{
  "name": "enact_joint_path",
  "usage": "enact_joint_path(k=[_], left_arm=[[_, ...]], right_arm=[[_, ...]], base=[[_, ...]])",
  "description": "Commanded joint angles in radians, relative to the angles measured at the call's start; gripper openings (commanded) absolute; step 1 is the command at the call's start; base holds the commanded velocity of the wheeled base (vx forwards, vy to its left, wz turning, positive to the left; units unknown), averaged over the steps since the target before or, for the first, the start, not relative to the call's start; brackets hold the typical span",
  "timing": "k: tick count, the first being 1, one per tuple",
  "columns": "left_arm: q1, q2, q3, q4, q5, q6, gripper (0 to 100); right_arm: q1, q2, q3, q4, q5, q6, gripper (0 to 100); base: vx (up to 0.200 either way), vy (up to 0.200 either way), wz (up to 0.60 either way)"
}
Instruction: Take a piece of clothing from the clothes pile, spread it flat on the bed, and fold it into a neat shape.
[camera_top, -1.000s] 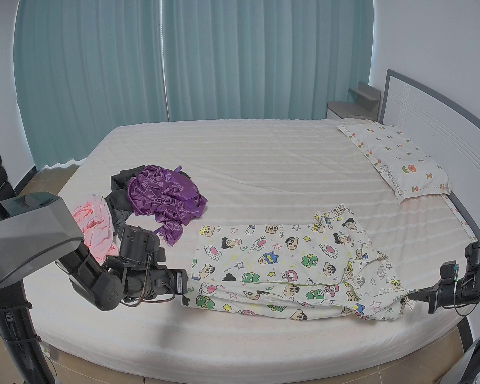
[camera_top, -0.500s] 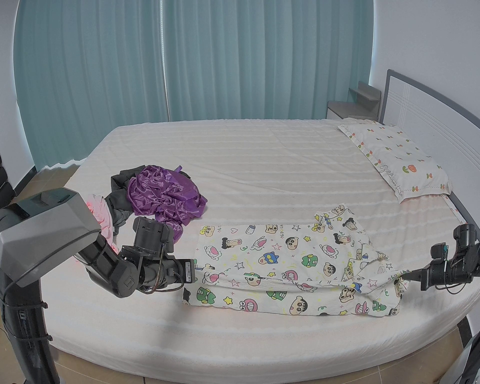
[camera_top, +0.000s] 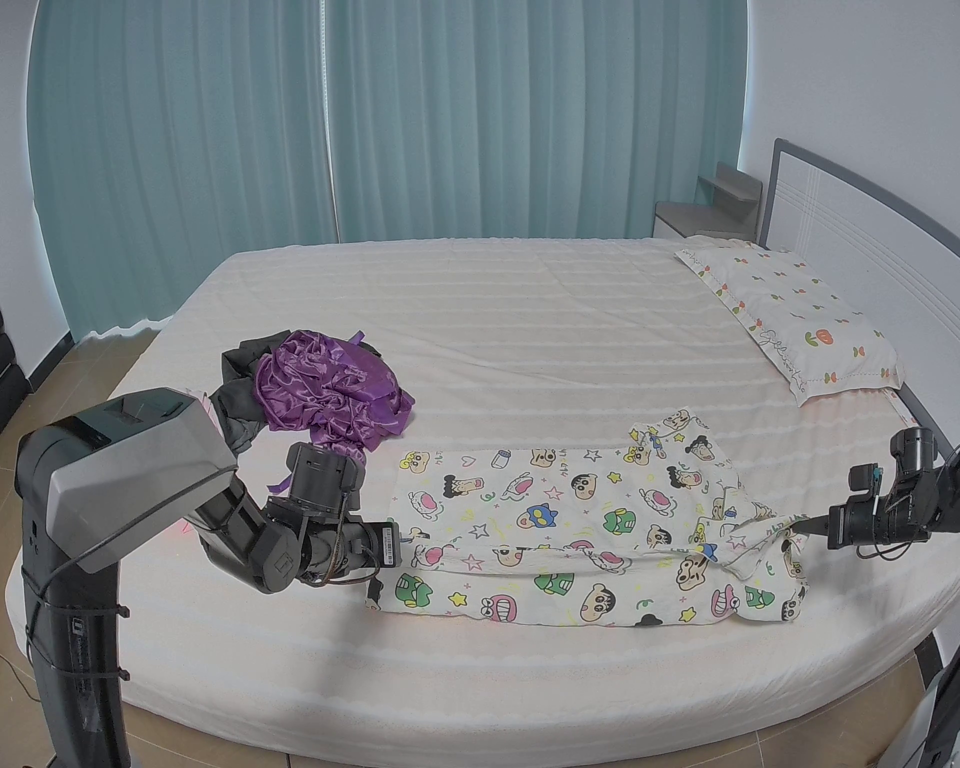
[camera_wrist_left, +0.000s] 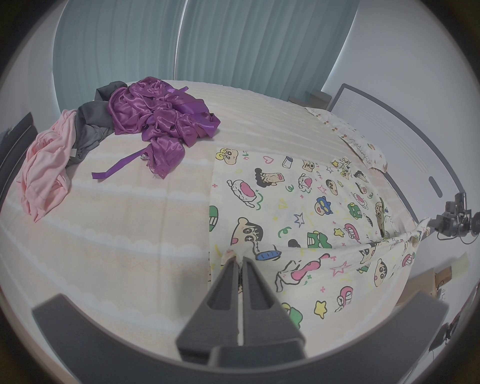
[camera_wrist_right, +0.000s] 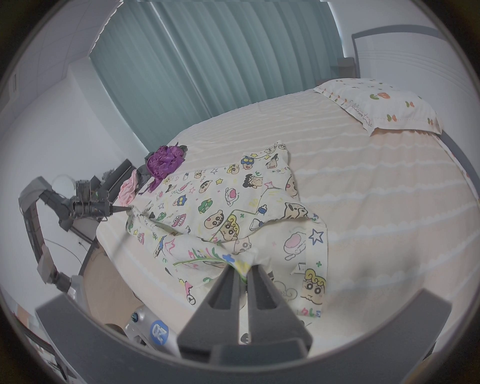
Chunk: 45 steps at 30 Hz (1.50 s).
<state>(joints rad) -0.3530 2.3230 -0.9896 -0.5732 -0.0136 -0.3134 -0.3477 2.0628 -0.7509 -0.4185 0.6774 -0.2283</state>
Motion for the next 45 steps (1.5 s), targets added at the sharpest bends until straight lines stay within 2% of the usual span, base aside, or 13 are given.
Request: enact_joint_path(k=[1, 11, 17, 18, 19, 23, 32, 34, 35, 37, 41, 44, 45], left_arm=[[-0.001, 0.030, -0.023, -0.002, 0.004, -0.013, 0], [-0.004, 0.062, -0.066, -0.001, 0.057, -0.064, 0], [-0.004, 0.090, -0.093, 0.004, 0.058, -0.069, 0], [-0.004, 0.090, -0.093, 0.004, 0.058, -0.069, 100], [0.000, 0.096, -0.126, 0.032, 0.058, -0.073, 100], [0.002, 0.096, -0.179, 0.121, 0.073, -0.113, 100], [0.049, 0.064, -0.149, 0.121, 0.119, -0.181, 100], [0.065, 0.021, -0.112, 0.115, 0.100, -0.207, 100], [0.072, -0.024, -0.069, 0.113, 0.044, -0.243, 100], [0.078, -0.076, -0.017, 0.105, -0.009, -0.271, 100], [0.083, -0.205, 0.184, -0.019, -0.131, -0.352, 100], [0.071, -0.237, 0.289, -0.132, -0.144, -0.418, 100], [0.051, -0.244, 0.348, -0.206, -0.143, -0.472, 100]], right_arm=[[0.016, 0.042, -0.048, -0.002, -0.001, 0.066, 0], [0.030, 0.114, -0.091, -0.011, -0.047, 0.116, 0], [0.039, 0.155, -0.088, -0.115, -0.056, 0.185, 0], [0.039, 0.155, -0.088, -0.115, -0.056, 0.185, 0], [0.050, 0.172, -0.091, -0.143, -0.079, 0.224, 100], [0.075, 0.201, -0.105, -0.198, -0.118, 0.333, 100], [0.064, 0.140, 0.010, -0.401, -0.145, 0.538, 100], [0.072, 0.106, 0.070, -0.460, -0.147, 0.606, 100], [0.084, 0.062, 0.148, -0.536, -0.147, 0.685, 100], [0.113, 0.028, 0.217, -0.611, -0.153, 0.754, 100], [0.217, -0.012, 0.367, -0.809, -0.269, 0.965, 100], [0.305, 0.000, 0.415, -0.885, -0.384, 1.057, 100], [0.355, 0.020, 0.426, -0.902, -0.458, 1.090, 100]], base=[[0.000, 0.000, 0.00], [0.000, 0.000, 0.00], [0.000, 0.000, 0.00], [0.000, 0.000, 0.00], [0.000, 0.000, 0.00], [0.000, 0.000, 0.00], [0.000, 0.000, 0.00], [0.000, 0.000, 0.00], [0.000, 0.000, 0.00], [0.000, 0.000, 0.00], [0.000, 0.000, 0.00], [0.000, 0.000, 0.00], [0.000, 0.000, 0.00]])
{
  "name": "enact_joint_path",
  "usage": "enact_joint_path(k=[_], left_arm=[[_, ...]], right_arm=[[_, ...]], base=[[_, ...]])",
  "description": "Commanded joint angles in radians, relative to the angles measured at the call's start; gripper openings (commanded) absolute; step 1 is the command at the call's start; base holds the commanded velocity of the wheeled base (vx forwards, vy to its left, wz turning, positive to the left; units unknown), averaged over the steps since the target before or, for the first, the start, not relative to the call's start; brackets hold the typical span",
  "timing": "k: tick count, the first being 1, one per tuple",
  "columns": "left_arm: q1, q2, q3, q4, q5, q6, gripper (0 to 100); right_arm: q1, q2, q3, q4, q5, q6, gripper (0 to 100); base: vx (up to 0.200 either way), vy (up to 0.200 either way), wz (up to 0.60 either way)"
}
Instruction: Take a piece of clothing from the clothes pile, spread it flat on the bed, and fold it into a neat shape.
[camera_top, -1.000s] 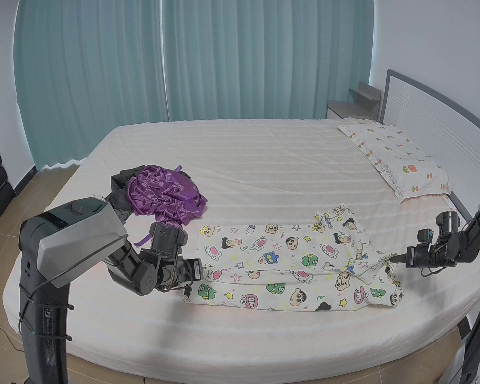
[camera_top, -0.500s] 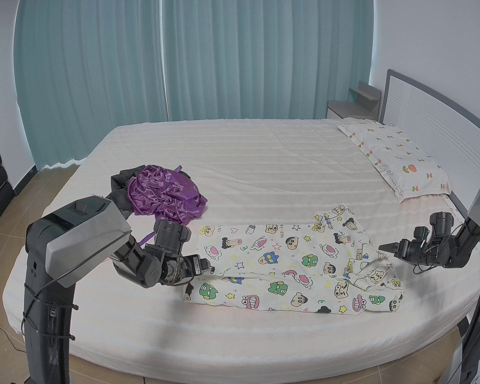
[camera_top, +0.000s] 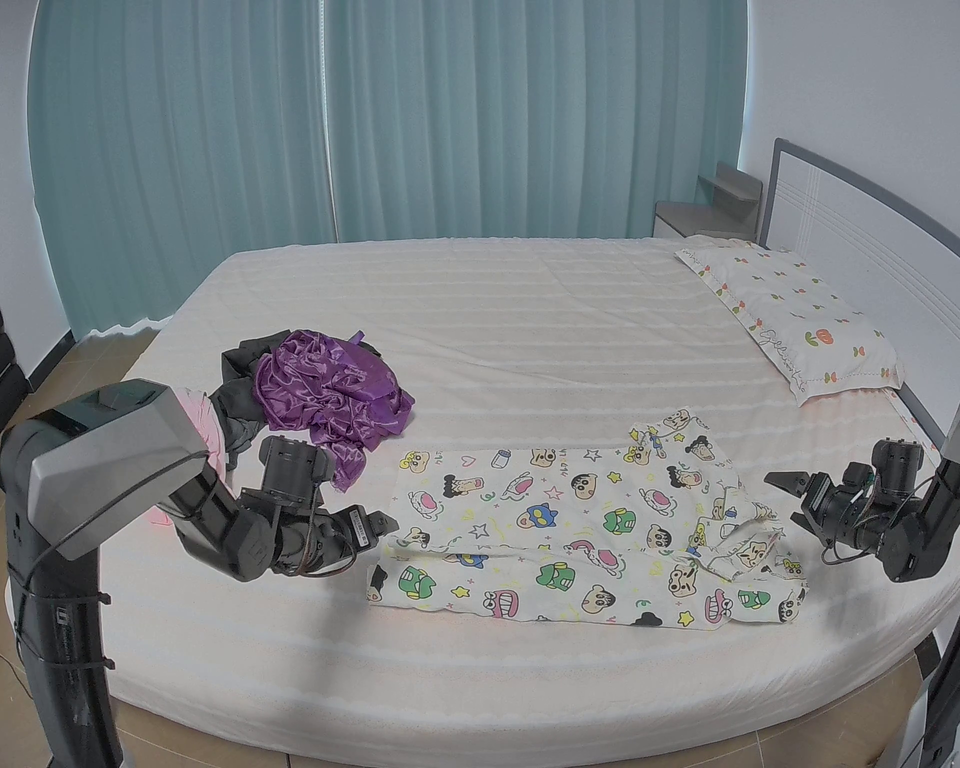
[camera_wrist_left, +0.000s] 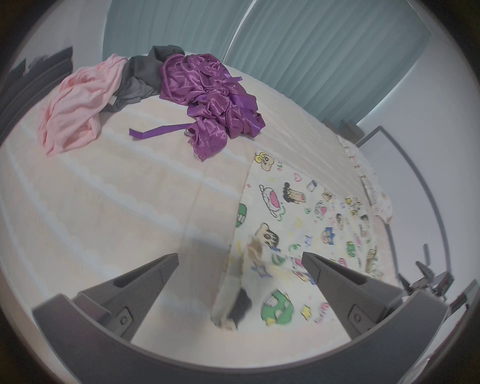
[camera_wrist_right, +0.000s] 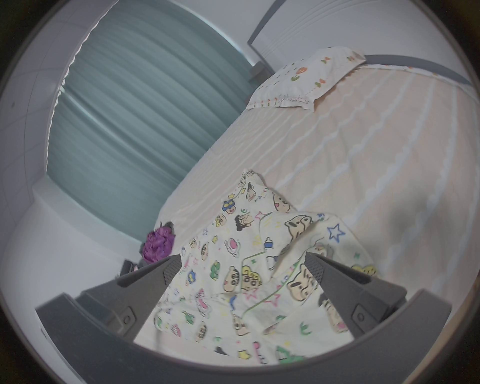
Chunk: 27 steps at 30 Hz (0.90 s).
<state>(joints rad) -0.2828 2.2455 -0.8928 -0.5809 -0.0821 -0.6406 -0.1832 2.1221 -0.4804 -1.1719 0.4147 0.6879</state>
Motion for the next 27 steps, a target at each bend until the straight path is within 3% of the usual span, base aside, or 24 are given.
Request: enact_joint_path(k=[1, 6, 12, 22, 27], left_arm=[[-0.038, -0.169, 0.285, -0.251, -0.073, -0.185, 100], [-0.081, -0.139, 0.396, -0.467, -0.079, -0.310, 100], [-0.084, -0.001, 0.419, -0.622, -0.068, -0.307, 100], [-0.090, 0.023, 0.482, -0.728, -0.067, -0.303, 100], [-0.098, 0.032, 0.492, -0.732, -0.057, -0.271, 100]], right_arm=[[0.217, -0.014, 0.155, -0.160, -0.237, 0.190, 100], [0.264, 0.128, 0.157, -0.187, -0.336, 0.206, 100], [0.263, 0.199, 0.183, -0.250, -0.382, 0.199, 100], [0.255, 0.277, 0.171, -0.316, -0.405, 0.196, 100], [0.257, 0.335, 0.186, -0.393, -0.416, 0.128, 100]], base=[[0.000, 0.000, 0.00], [0.000, 0.000, 0.00], [0.000, 0.000, 0.00], [0.000, 0.000, 0.00], [0.000, 0.000, 0.00]])
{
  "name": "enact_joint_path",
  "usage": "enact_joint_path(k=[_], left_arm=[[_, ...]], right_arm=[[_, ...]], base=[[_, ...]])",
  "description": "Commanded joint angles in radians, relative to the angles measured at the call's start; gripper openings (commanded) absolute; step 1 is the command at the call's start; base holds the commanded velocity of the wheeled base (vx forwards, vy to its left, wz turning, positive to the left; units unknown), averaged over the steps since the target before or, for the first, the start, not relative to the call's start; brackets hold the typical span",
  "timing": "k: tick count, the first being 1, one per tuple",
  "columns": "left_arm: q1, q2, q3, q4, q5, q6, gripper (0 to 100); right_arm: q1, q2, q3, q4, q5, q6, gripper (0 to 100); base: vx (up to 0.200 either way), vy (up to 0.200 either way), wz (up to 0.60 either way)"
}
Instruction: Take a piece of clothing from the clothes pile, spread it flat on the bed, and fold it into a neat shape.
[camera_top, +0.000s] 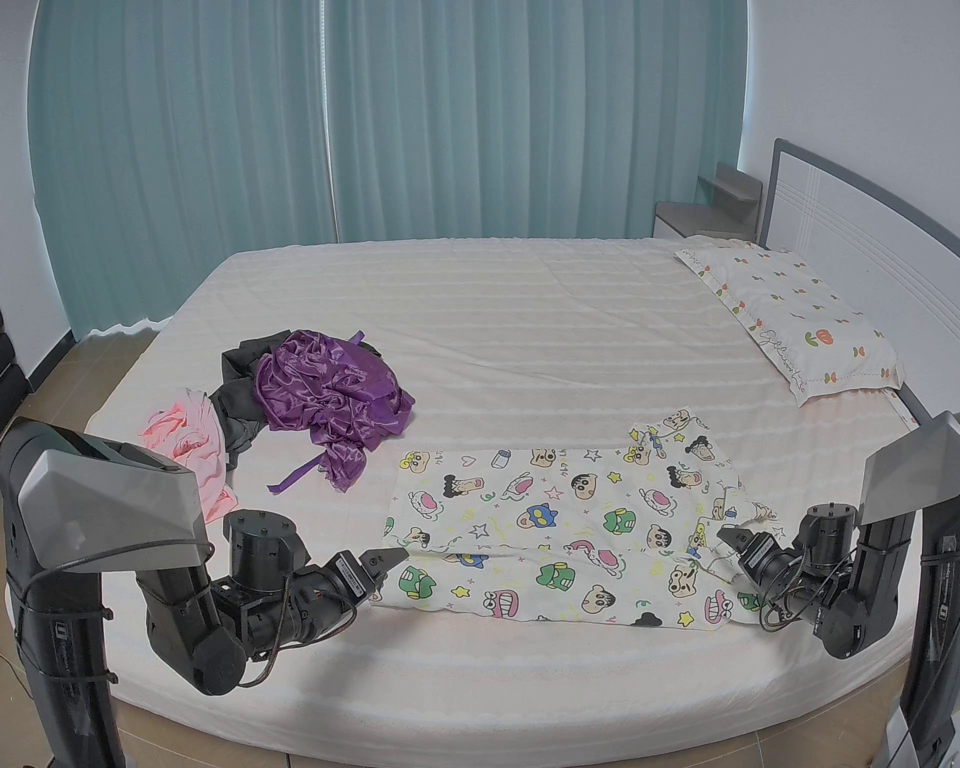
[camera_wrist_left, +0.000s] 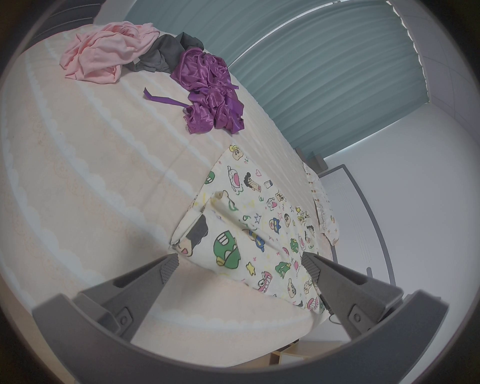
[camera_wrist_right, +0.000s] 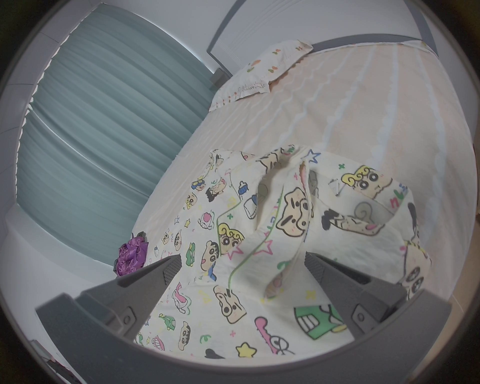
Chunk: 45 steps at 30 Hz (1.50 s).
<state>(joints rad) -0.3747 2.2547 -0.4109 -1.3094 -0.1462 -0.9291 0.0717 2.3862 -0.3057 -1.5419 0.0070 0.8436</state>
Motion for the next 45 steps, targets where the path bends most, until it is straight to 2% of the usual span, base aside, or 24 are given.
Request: enact_joint_path(k=[1, 6, 12, 21, 22, 40, 45], left_arm=[[-0.007, 0.025, 0.012, -0.002, 0.014, 0.026, 100], [-0.024, 0.060, 0.017, -0.042, 0.056, 0.055, 100], [-0.030, 0.089, 0.032, -0.117, 0.063, 0.058, 100], [-0.030, 0.091, 0.033, -0.123, 0.063, 0.061, 100], [-0.029, 0.091, 0.033, -0.123, 0.063, 0.061, 100], [-0.029, 0.092, 0.033, -0.123, 0.065, 0.061, 100], [-0.029, 0.094, 0.033, -0.123, 0.065, 0.061, 100]], right_arm=[[0.005, 0.085, 0.010, -0.029, -0.019, -0.044, 100], [0.025, 0.130, -0.004, -0.029, -0.093, -0.090, 100], [0.005, 0.123, -0.069, -0.029, -0.098, -0.072, 100], [-0.006, 0.113, -0.110, -0.029, -0.099, -0.020, 100], [-0.009, 0.114, -0.111, -0.029, -0.098, -0.020, 0], [-0.001, 0.056, -0.035, -0.029, -0.101, -0.014, 0], [0.026, -0.019, 0.019, -0.029, -0.107, 0.031, 0]], base=[[0.000, 0.000, 0.00], [0.000, 0.000, 0.00], [0.000, 0.000, 0.00], [0.000, 0.000, 0.00], [0.000, 0.000, 0.00], [0.000, 0.000, 0.00], [0.000, 0.000, 0.00]])
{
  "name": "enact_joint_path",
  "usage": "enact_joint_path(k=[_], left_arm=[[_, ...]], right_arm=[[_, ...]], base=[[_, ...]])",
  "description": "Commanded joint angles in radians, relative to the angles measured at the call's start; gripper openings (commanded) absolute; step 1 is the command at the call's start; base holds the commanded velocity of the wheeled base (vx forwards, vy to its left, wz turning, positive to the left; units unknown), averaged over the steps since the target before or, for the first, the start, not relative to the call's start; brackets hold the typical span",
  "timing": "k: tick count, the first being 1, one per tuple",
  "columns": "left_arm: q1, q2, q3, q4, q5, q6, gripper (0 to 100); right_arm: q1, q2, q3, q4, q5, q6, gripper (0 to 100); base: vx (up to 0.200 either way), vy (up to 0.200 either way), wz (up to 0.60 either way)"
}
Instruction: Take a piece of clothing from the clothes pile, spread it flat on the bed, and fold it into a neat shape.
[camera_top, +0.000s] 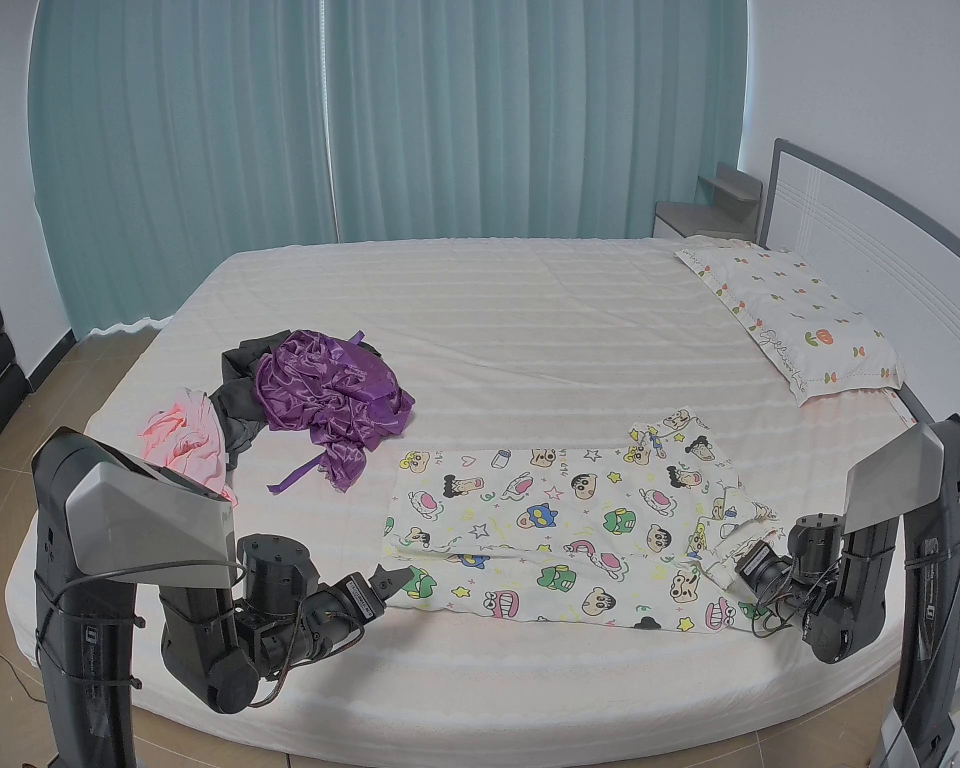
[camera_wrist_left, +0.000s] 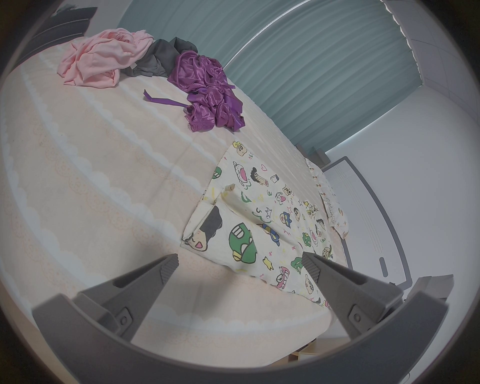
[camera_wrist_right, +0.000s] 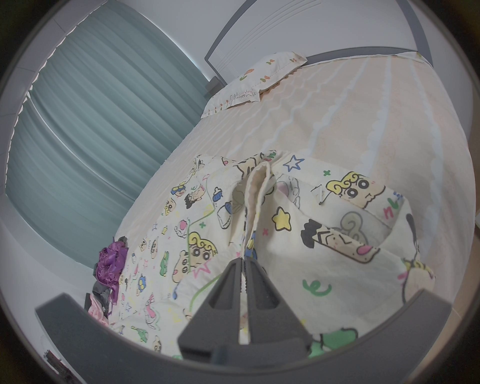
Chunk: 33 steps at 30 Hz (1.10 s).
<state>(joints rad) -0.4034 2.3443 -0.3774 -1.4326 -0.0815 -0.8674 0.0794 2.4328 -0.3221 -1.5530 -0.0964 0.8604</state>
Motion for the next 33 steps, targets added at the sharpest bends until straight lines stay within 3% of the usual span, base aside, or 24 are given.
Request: enact_joint_path(k=[1, 14, 33], left_arm=[[0.000, 0.004, 0.000, -0.002, 0.000, -0.001, 100], [0.000, 0.004, 0.000, -0.002, 0.000, -0.001, 100], [0.000, 0.006, 0.000, -0.002, 0.002, 0.001, 100]], right_arm=[[0.040, -0.104, 0.069, -0.018, -0.011, 0.017, 0], [0.148, -0.271, 0.230, -0.018, -0.055, -0.009, 0], [0.211, -0.208, 0.299, -0.018, -0.057, -0.078, 0]], base=[[0.000, 0.000, 0.00], [0.000, 0.000, 0.00], [0.000, 0.000, 0.00]])
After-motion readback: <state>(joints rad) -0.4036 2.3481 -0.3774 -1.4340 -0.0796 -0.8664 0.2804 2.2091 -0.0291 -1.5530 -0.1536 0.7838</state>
